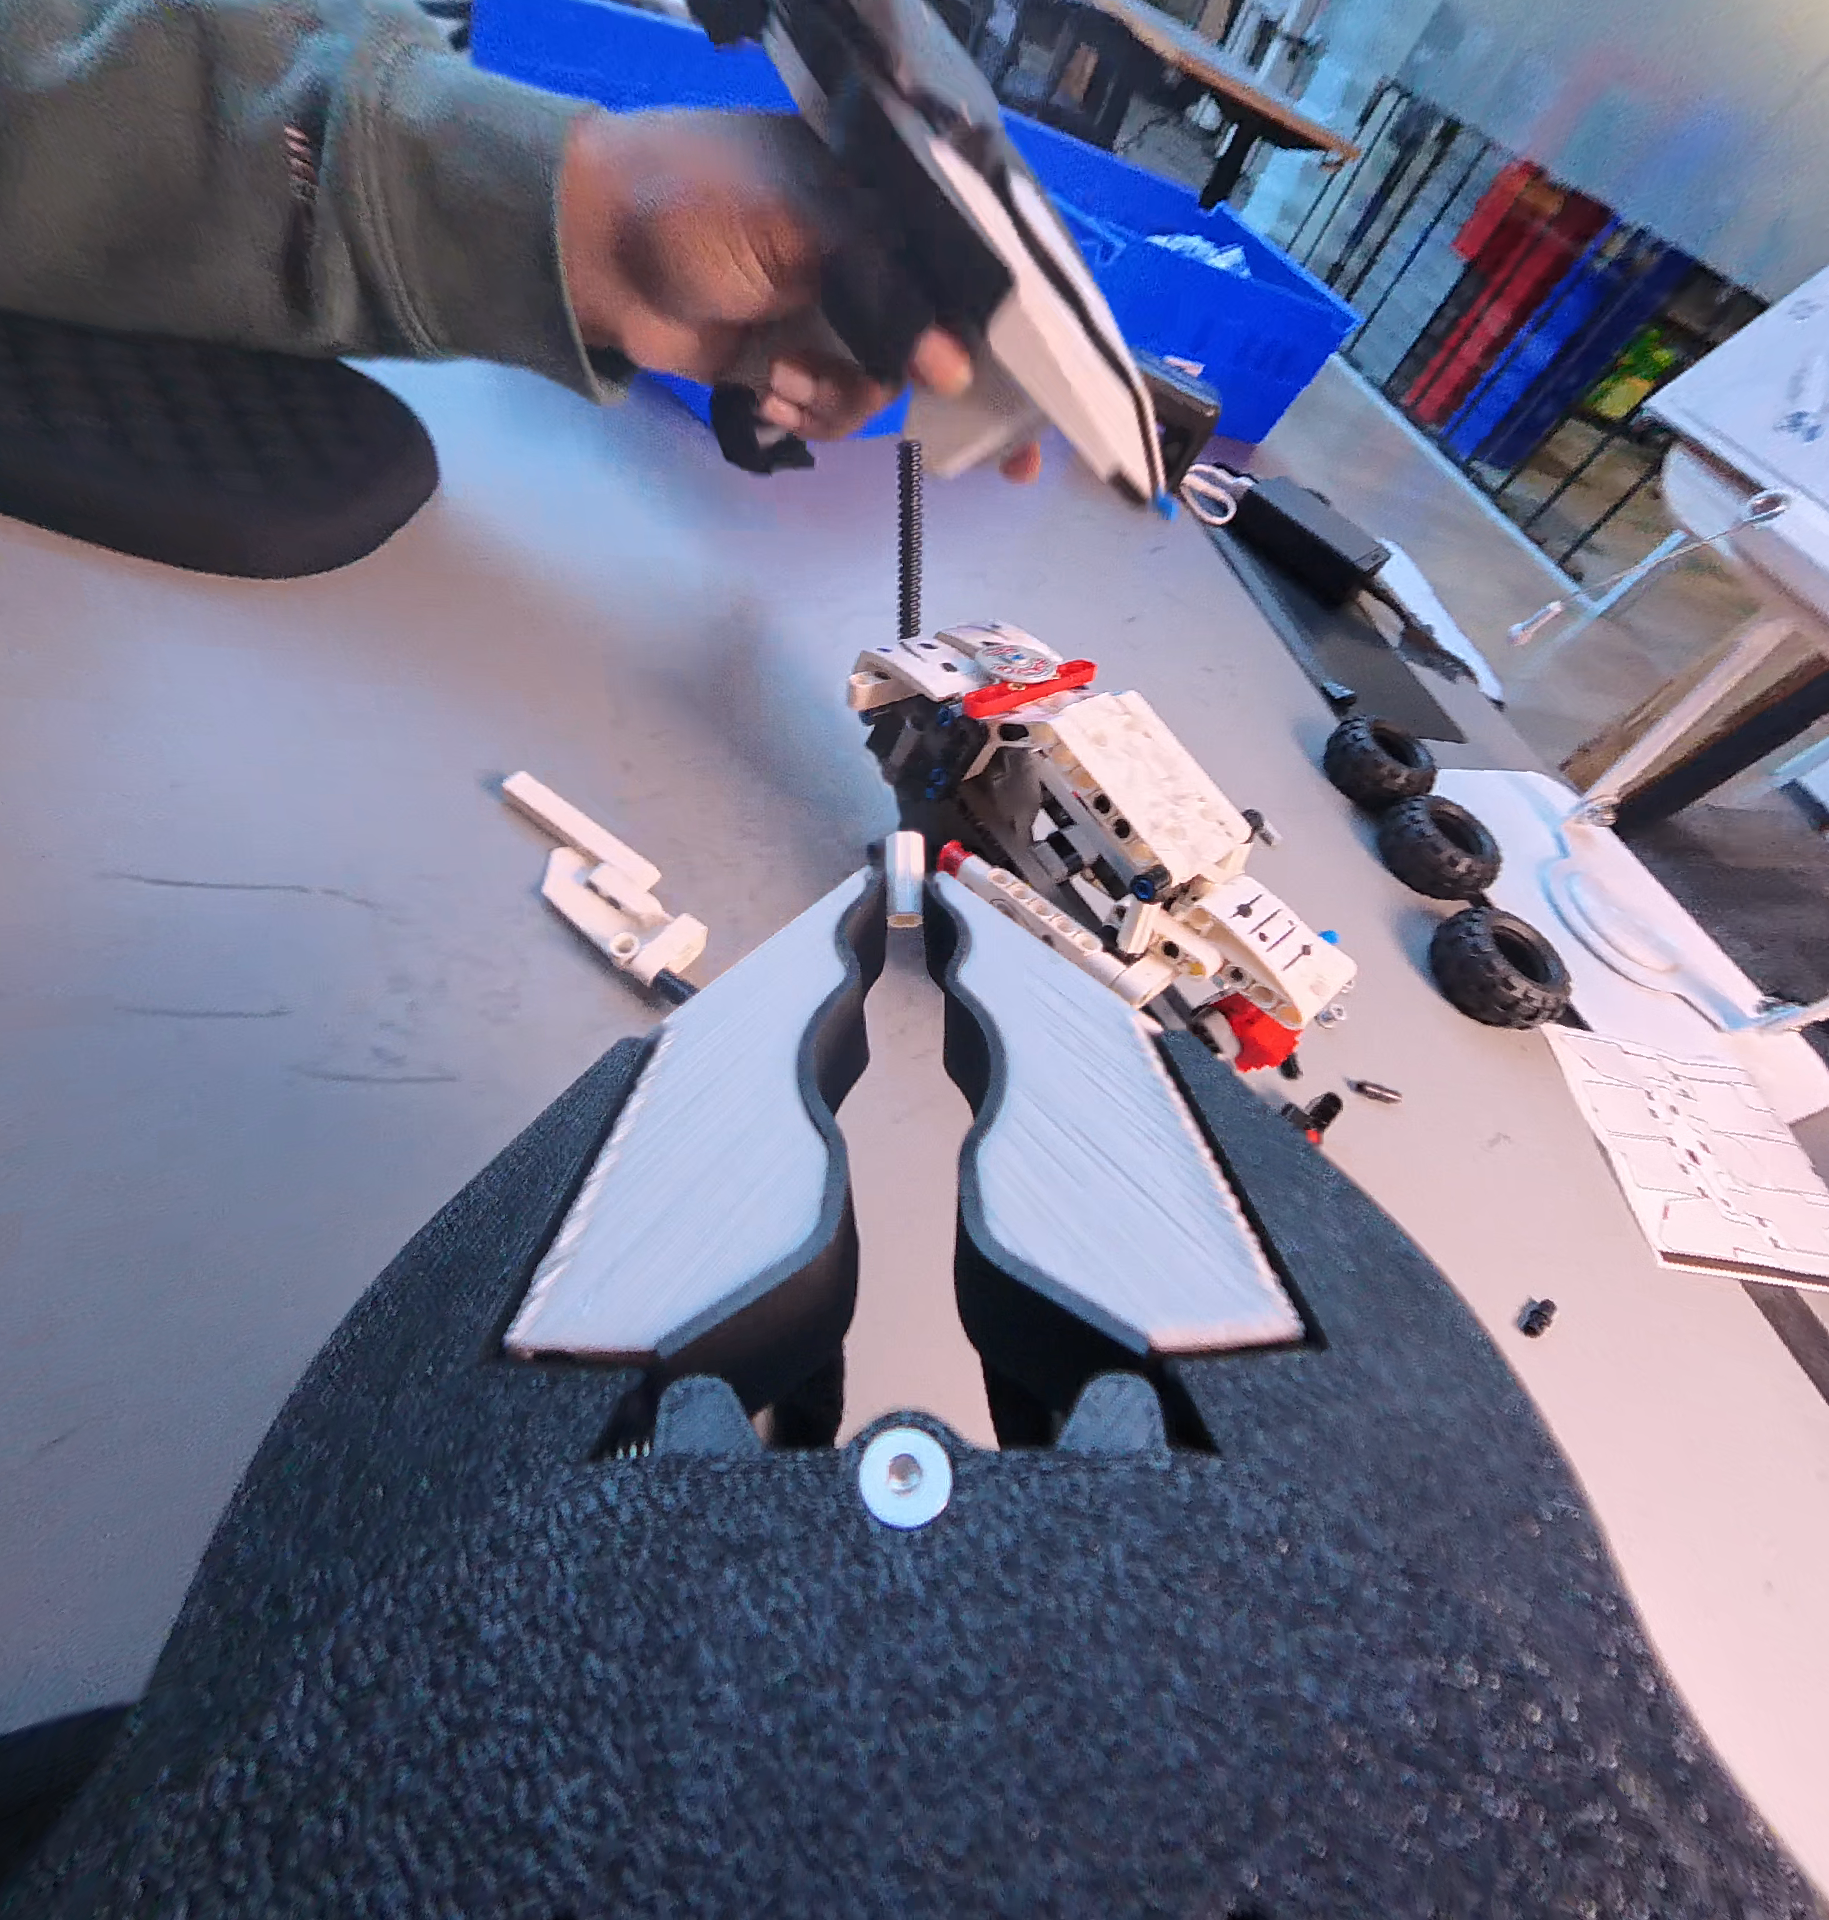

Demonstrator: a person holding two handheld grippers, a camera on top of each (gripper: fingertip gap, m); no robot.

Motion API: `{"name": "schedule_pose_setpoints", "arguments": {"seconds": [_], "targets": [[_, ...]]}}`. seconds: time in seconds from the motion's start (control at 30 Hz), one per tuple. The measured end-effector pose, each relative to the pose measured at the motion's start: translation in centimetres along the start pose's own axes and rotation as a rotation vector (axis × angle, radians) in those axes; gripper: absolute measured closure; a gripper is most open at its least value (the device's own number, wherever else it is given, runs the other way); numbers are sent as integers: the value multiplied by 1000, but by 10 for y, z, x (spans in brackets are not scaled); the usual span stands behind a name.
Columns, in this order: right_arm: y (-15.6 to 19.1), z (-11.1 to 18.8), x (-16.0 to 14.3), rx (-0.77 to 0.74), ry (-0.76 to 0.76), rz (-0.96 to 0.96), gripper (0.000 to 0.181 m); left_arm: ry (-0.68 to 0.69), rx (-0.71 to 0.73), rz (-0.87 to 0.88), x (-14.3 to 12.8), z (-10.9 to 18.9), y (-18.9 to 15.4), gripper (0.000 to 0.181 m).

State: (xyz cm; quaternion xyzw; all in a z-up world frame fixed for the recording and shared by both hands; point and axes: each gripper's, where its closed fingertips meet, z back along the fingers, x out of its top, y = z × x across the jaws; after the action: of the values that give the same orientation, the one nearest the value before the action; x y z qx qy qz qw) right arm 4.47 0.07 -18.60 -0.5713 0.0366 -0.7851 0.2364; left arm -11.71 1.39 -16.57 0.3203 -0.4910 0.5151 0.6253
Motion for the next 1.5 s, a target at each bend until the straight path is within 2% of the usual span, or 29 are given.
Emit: {"name": "schedule_pose_setpoints", "arguments": {"seconds": [0.07,0.1,0.2,0.27,0.3,0.4,0.5,0.57,0.63,0.7,0.8,1.0,1.13,1.2,1.27,1.3,1.37,1.43,1.5], "targets": [[-1,-1,1,-15,-19,0,175,116,10,55,-19,-29,22,177],[-1,-1,0,-16,-25,-4,175,196,-32,85,-33,-42,23,177],[2,-2,-4,-10,-21,-11,175,279,-73,110,-50,-71,30,177],[3,-2,-6,-15,-18,-11,175,354,-101,110,-62,-79,27,157],[2,-2,-6,-16,-16,-11,175,340,-109,106,-61,-81,26,148],[1,-4,-8,-22,-15,-10,175,265,-121,126,-47,-76,25,141],[-2,-5,-5,-54,-30,2,175,125,-90,92,-11,-56,25,139],[-5,-5,1,-102,-50,42,175,54,-151,27,20,-35,-2,142],[-9,-4,13,-178,-78,123,176,73,-285,-47,35,-15,-50,151],[-14,-2,28,-276,-114,212,176,166,-454,-59,31,-1,-102,155],[-19,2,48,-413,-130,377,175,231,-581,-39,21,0,-148,155],[-14,2,57,-497,-89,540,176,228,-683,49,20,-8,-167,174],[-17,5,60,-521,-85,563,176,191,-706,56,25,-9,-168,175],[-21,4,58,-527,-87,525,175,180,-683,20,26,-11,-163,175],[-25,2,44,-457,-64,405,169,136,-562,-41,35,-15,-138,175],[-25,0,33,-386,-43,317,167,100,-472,-49,43,-17,-115,175],[2,-8,2,-75,29,104,167,72,-249,-61,49,-21,-55,175],[36,-9,-25,193,128,-57,162,207,-109,-42,18,-29,-4,175],[44,-16,-39,223,174,-25,161,298,-37,-1,-17,-42,29,175]]}}
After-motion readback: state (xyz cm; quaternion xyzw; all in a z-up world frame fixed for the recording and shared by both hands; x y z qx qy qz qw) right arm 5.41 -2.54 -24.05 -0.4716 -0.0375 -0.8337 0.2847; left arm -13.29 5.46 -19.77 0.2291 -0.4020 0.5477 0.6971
